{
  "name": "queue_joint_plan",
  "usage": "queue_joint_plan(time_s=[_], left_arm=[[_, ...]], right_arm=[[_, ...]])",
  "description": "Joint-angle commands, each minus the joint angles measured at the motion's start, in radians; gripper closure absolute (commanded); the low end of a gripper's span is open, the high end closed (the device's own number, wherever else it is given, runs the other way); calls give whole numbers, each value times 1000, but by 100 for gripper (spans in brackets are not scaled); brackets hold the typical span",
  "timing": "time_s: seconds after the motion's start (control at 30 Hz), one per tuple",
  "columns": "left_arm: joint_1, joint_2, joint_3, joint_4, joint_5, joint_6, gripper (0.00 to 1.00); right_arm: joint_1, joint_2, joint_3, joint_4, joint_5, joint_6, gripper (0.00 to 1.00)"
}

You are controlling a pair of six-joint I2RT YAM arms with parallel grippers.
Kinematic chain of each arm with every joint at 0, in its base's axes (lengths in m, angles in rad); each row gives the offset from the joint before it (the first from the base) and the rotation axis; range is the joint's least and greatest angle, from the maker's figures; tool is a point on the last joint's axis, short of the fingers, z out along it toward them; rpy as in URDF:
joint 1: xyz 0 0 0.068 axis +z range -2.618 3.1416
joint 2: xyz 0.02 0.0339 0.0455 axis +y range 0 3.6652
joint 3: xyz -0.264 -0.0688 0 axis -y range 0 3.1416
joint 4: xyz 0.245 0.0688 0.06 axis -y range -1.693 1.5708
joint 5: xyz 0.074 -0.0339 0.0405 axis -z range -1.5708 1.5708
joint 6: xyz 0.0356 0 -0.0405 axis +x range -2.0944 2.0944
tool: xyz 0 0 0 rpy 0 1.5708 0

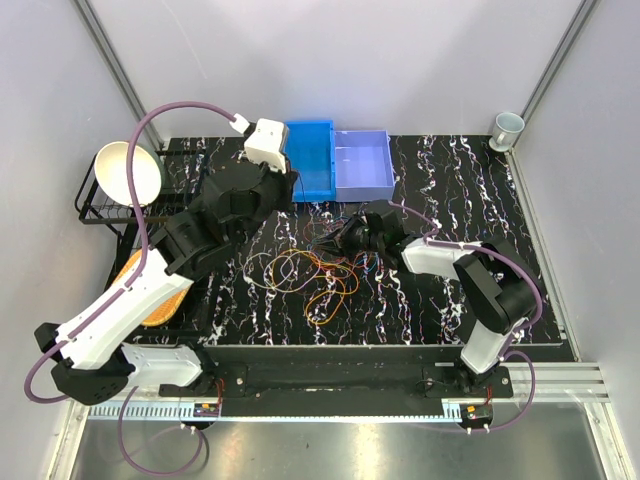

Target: Untangle the cables

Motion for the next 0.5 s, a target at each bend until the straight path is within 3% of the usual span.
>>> queue_joint_plan(time_s=[0.0, 0.03, 0.13, 0.27, 0.33, 0.47], left_arm=[[1, 0, 0, 33, -4, 13, 94], [1, 5, 11, -8, 0, 12, 64], [4, 18, 49, -91, -41, 12, 2], [117, -6, 11, -139, 3, -6, 1], [183, -27, -26, -129, 54, -20, 1], [202, -37, -112, -82, 62, -27, 1]], right_arm=[[-9, -40, 72, 8, -7, -26, 100], [-18, -59, 98, -32, -2, -90, 100], [-50, -157, 251, -256, 79, -286, 100], [-81, -269, 449, -460, 200, -477, 100], [-105, -287, 494, -485, 228, -542, 100], [-127, -298, 595, -509, 233, -620, 100]])
